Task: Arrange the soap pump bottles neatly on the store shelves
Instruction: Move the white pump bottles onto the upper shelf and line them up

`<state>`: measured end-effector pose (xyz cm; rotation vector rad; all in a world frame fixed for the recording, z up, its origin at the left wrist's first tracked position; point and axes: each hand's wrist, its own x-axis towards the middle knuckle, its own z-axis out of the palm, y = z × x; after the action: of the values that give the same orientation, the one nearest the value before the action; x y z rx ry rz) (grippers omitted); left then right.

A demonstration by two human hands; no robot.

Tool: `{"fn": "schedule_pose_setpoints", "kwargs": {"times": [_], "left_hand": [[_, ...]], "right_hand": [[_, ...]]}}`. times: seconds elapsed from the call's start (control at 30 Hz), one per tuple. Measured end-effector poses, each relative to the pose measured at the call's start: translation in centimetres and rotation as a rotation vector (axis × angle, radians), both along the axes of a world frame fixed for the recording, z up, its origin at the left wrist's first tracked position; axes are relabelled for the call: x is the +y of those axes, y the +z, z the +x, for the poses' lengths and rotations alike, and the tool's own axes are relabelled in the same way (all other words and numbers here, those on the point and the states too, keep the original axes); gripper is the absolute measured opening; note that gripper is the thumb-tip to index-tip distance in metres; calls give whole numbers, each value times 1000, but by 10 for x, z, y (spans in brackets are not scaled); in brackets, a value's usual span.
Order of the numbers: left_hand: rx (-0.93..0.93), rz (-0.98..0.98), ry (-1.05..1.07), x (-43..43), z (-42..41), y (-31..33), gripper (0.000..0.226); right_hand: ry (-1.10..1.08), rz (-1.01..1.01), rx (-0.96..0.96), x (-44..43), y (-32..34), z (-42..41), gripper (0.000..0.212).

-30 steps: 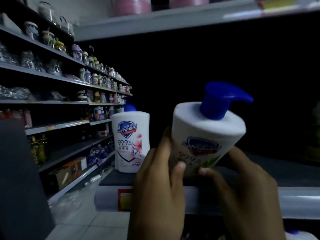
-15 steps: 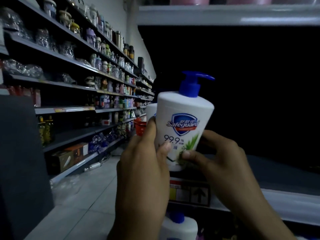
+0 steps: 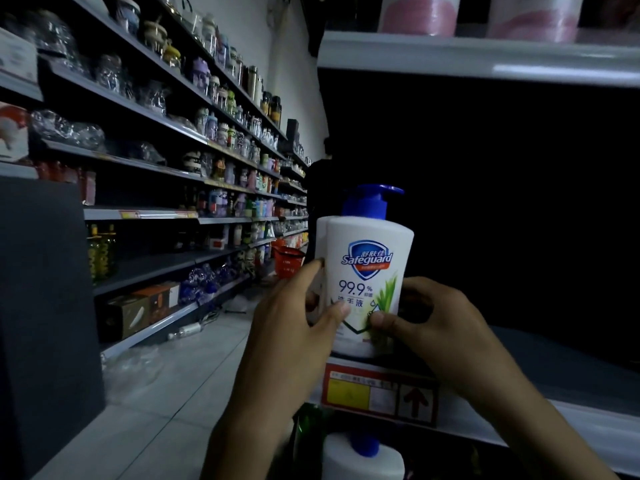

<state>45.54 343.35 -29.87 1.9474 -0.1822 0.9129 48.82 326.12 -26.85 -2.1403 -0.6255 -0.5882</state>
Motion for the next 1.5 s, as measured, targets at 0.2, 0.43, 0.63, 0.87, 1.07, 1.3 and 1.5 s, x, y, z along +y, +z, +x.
{"fn": "schedule_pose_setpoints", "kwargs": {"times": [0.2,0.43,0.63,0.87,1.07,1.3,1.5], "left_hand": [[147,-140,-297,8,8,1,58],[179,-180,-438,15,17,-3,66],[202,-149,-431,16,16,-5,48],[254,-165,-392,21,12,-5,31],[235,-100,-343,19,4,-5,33],[245,-93,-320,20,2,-8,30],[192,-39,-239,16,-7,-11,33]], "right_hand": [[239,-125,273,3,13,9,70],[477,-96,371,11,24,20,67],[450,-127,337,16,16,25,70],[285,-162,248,18,4,34,106],[357,-222,218,15,7,31,91],[382,-269,190,18,8,23,59],[117,-372,160,15,5,12,97]]}}
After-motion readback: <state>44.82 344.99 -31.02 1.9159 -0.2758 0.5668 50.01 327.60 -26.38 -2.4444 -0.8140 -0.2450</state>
